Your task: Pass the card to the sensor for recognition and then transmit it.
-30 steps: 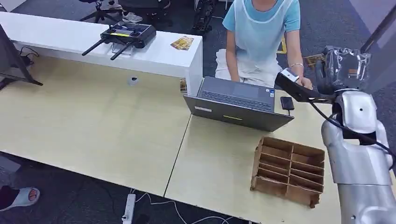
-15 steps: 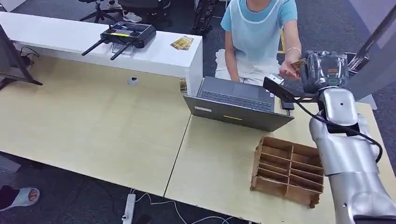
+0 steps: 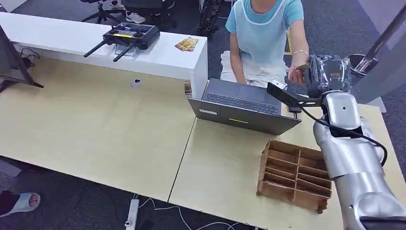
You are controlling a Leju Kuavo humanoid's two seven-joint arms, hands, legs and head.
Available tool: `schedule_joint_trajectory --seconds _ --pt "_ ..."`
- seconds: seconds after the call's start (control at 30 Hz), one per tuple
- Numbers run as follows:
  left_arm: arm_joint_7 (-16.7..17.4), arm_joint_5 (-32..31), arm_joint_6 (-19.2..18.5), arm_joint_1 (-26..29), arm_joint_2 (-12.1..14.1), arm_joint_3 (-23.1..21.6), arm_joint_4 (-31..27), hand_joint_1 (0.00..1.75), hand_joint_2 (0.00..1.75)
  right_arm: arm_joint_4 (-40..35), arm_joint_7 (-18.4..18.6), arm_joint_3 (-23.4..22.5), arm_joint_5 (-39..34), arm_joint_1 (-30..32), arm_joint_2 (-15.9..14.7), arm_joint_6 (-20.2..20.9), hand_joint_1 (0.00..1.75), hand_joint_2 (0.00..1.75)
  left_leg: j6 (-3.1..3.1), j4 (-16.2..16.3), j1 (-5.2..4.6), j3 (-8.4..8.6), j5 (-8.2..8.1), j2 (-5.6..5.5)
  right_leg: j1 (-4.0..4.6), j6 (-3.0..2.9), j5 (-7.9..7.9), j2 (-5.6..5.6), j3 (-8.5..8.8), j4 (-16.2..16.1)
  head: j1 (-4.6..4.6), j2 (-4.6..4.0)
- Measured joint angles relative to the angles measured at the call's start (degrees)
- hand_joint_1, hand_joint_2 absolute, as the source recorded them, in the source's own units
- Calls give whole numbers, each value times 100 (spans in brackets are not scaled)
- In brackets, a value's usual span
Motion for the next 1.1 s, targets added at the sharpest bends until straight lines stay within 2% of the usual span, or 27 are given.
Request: schedule_joint_trajectory --seconds 0.47,0.6,0.7,0.87,0.97,1.1 --pt "68 0 -33 3 15 0 0 0 0 103 13 0 -35 55 0 -72 0 175 0 0 0 0 0 0 0 0 0 1 -2 0 0 2" --pt "111 0 -33 4 15 0 0 0 0 -39 -100 -139 -434 196 15 -188 0 175 0 0 0 -1 0 -2 0 0 0 -2 0 0 0 0" --pt "111 0 -33 9 15 0 0 0 0 -311 -392 -382 -925 389 78 -157 0 175 0 0 0 -1 0 -1 0 0 0 0 -1 0 -2 0" --pt "114 11 -31 11 15 0 0 0 0 -1126 -769 -923 -1843 795 300 72 0 175 0 0 0 -1 0 -2 0 0 -1 -1 -1 0 -2 2" --pt "114 37 -22 13 13 2 0 0 0 -1931 -986 -1382 -2630 1121 571 278 0 175 0 0 0 -1 -1 -1 0 0 -1 -1 -3 0 -4 2" --pt "118 9 -11 32 11 2 0 0 0 -3214 -1189 -1891 -3250 1622 938 227 0 175 0 -1 1 -5 -1 -9 2 -3 -4 -8 -4 0 0 2"
